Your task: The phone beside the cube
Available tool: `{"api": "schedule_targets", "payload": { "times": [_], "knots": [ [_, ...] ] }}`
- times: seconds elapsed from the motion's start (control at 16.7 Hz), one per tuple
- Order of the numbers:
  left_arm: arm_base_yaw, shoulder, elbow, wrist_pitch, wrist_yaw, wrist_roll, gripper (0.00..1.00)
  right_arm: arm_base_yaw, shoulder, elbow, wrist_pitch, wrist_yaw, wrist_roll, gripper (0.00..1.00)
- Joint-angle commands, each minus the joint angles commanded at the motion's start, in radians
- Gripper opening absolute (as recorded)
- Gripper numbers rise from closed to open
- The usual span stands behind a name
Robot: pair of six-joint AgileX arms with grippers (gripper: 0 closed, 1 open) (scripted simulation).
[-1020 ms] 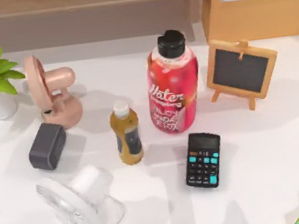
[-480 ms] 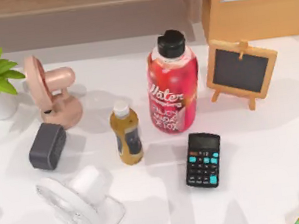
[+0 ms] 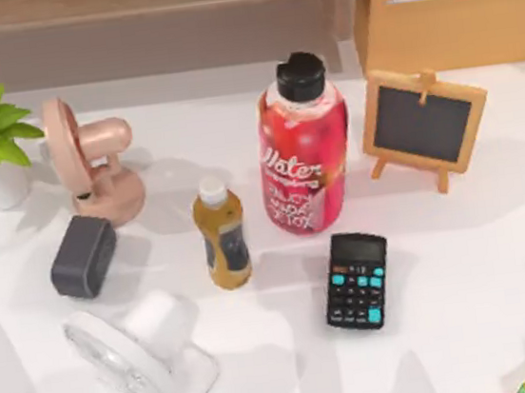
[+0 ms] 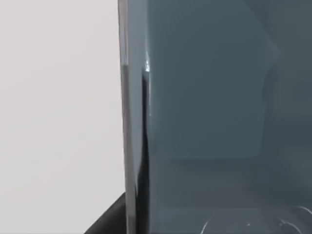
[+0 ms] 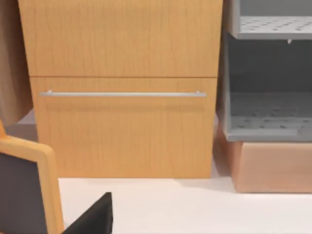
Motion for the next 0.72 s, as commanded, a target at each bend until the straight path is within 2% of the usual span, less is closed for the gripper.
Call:
{"api": "schedule_targets", "payload": {
  "times": [0.36,0.72],
  "knots": [
    [-0.305,-0.062,0.173,-0.066,-0.031,-0.296,0.0,0.0,0.0,0.0,0.0,0.0,0.0,1.0],
    [-0.74,-0.037,0.314,-0.135,-0.038,-0.671,0.0,0.0,0.0,0.0,0.0,0.0,0.0,1.0]
  ]
}}
